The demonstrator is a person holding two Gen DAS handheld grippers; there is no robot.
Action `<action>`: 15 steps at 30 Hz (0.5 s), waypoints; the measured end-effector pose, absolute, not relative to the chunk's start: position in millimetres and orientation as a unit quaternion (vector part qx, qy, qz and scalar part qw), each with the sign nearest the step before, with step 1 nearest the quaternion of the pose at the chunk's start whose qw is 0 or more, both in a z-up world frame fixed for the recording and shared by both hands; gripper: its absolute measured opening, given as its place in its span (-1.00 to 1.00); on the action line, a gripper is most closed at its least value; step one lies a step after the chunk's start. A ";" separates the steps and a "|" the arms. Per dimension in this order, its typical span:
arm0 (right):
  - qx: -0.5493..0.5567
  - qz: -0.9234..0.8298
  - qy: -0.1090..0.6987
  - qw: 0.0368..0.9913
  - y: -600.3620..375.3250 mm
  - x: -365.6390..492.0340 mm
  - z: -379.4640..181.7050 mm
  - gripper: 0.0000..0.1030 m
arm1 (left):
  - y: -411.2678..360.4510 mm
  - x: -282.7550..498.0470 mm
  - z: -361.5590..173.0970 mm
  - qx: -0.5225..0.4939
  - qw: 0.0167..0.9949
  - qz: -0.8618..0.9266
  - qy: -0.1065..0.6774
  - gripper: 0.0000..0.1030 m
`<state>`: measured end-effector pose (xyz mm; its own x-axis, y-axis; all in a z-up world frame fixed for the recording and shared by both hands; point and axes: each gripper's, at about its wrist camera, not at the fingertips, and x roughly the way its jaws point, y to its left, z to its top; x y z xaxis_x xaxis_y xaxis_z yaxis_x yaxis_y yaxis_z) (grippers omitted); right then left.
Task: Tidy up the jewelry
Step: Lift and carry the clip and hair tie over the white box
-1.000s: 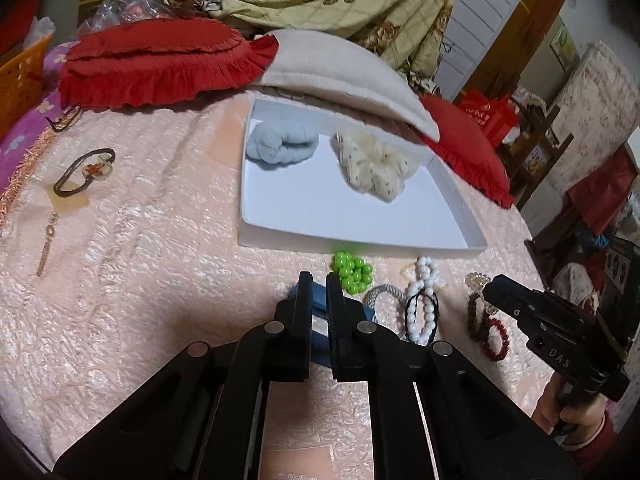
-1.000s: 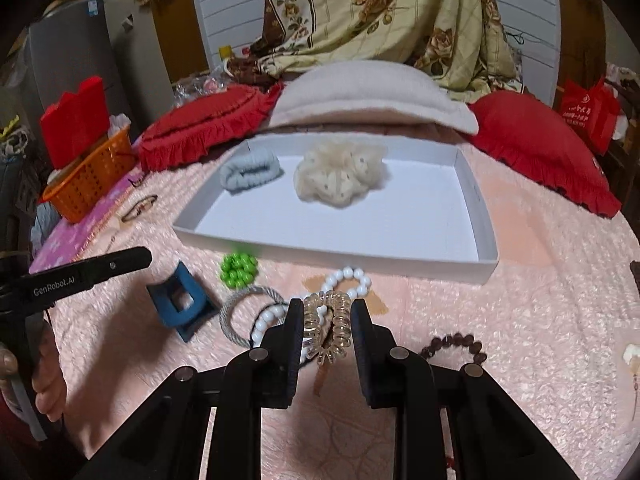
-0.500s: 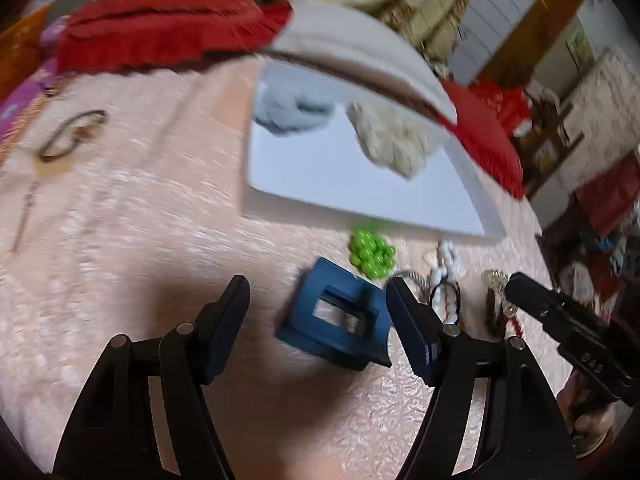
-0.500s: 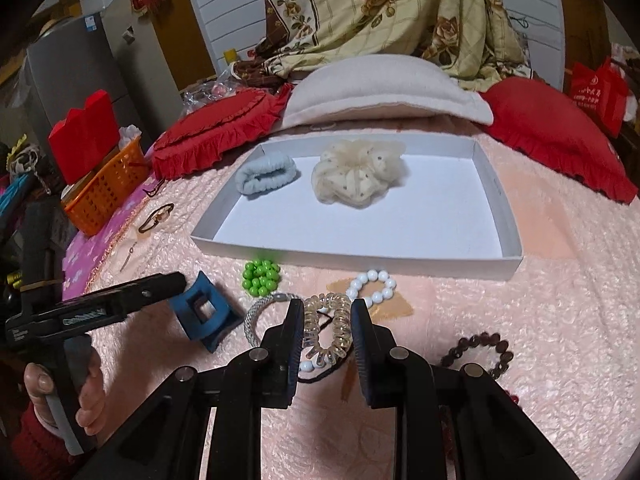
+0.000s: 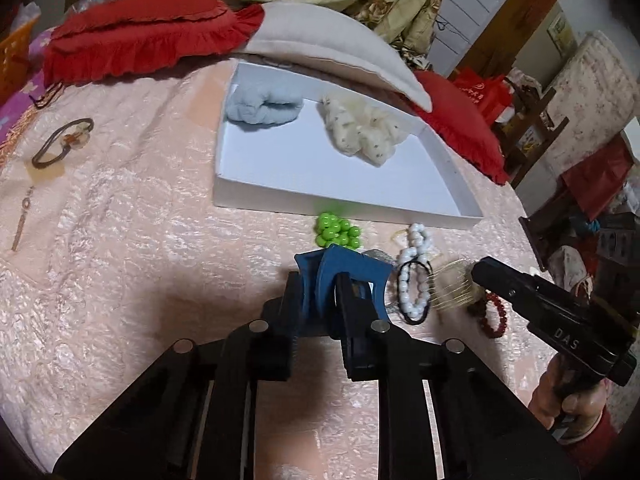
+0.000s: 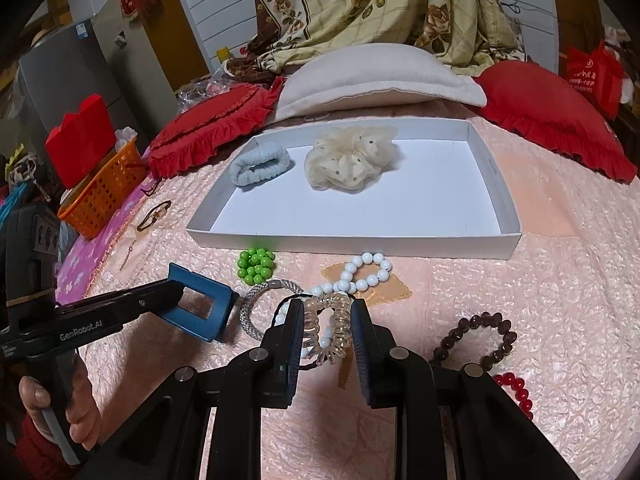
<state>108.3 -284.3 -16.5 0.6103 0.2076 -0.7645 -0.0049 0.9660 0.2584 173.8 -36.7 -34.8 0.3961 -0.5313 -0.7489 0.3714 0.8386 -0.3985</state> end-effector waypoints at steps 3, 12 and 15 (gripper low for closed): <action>0.117 0.062 0.434 0.891 -283.3 107.7 -13.6 -0.64 | -37.8 172.5 -29.8 -0.082 0.833 -0.274 0.473 -0.69; 0.149 0.030 0.434 0.888 -304.9 101.6 -5.9 -0.63 | -18.1 170.9 -13.4 -0.112 0.844 -0.266 0.452 -0.69; 0.188 0.009 0.444 0.876 -323.1 99.7 -19.8 0.00 | -10.0 171.5 -12.0 -0.122 0.845 -0.262 0.450 -0.69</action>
<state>99.7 -323.1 -19.8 0.6054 0.1833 -0.7746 0.1511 0.9290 0.3379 171.5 -10.0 -12.0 0.4583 -0.5517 -0.6968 0.3330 0.8335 -0.4409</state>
